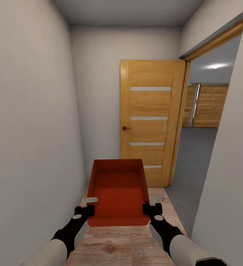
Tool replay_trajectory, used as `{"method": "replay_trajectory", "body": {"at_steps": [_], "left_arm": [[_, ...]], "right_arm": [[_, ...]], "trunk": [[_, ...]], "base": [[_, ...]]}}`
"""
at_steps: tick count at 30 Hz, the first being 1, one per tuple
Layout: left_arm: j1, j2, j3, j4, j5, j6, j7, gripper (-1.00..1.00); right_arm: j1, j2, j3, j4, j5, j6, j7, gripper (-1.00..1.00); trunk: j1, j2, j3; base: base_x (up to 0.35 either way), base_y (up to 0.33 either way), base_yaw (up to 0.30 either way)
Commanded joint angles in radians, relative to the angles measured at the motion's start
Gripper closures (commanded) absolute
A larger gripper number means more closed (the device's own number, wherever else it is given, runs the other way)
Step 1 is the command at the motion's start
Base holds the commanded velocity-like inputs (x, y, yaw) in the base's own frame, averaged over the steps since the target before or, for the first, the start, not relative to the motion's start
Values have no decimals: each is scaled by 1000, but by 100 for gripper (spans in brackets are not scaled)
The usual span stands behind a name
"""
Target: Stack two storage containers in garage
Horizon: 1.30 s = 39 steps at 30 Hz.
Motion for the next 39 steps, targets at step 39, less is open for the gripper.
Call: {"method": "replay_trajectory", "body": {"at_steps": [39], "left_arm": [[-1,43,10,7,-2,-55,16,100]], "right_arm": [[-1,-7,-10,1,4,3,-10,100]], "trunk": [[1,-1,-1]], "base": [[94,0,-242]]}}
